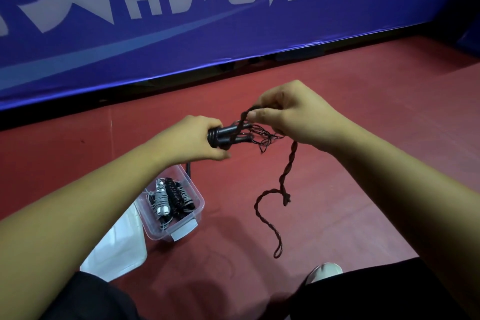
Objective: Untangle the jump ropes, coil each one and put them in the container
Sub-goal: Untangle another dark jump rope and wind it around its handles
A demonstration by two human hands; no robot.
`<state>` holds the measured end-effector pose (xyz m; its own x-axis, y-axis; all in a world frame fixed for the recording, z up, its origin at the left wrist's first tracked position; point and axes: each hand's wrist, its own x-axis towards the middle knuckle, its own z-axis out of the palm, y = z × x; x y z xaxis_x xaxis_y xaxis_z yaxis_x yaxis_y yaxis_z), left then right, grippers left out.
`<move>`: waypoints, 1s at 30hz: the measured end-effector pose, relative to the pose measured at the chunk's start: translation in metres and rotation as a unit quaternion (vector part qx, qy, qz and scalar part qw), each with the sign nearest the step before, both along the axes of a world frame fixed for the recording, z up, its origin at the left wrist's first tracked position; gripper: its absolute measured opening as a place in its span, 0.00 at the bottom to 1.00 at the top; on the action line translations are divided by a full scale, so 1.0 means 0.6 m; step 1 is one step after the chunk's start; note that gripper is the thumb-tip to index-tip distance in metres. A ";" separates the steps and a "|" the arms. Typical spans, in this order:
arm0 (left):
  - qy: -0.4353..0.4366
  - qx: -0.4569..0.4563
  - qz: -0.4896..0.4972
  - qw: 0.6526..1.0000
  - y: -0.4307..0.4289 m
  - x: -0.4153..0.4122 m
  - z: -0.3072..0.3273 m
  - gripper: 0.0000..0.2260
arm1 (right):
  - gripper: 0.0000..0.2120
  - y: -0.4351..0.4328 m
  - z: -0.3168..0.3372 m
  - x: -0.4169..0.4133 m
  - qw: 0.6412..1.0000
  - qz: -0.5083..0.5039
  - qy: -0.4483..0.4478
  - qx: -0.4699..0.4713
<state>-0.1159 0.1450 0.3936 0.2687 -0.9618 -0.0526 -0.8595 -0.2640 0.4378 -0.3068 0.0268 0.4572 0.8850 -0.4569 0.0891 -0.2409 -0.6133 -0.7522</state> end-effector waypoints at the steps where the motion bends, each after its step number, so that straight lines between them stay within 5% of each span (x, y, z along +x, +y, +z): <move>1: 0.007 0.003 -0.003 1.000 0.000 -0.008 0.003 0.18 | 0.07 -0.005 0.000 0.000 1.000 -0.008 -0.007 -0.007; 4: 0.001 -0.003 -0.017 1.000 0.001 -0.020 0.009 0.23 | 0.06 -0.016 -0.001 0.002 0.998 -0.003 -0.017 -0.067; 7: -0.106 0.005 -0.097 0.990 0.003 -0.022 0.009 0.18 | 0.06 -0.027 -0.012 0.005 0.987 0.017 -0.003 -0.158; 11: -0.218 -0.057 -0.201 0.953 0.002 -0.032 -0.007 0.10 | 0.03 -0.045 -0.030 0.008 0.985 0.003 -0.013 -0.170; 19: -0.015 -0.153 -0.195 0.969 0.014 -0.056 0.020 0.10 | 0.03 -0.081 -0.051 0.001 1.000 0.005 -0.012 0.023; 25: 0.242 -0.200 -0.084 0.946 0.017 -0.058 0.024 0.28 | 0.10 -0.070 -0.088 -0.005 0.979 0.031 0.053 0.196; 30: 0.200 -0.233 -0.015 0.951 0.008 -0.025 0.023 0.21 | 0.16 -0.055 -0.076 -0.001 0.965 0.059 0.052 0.250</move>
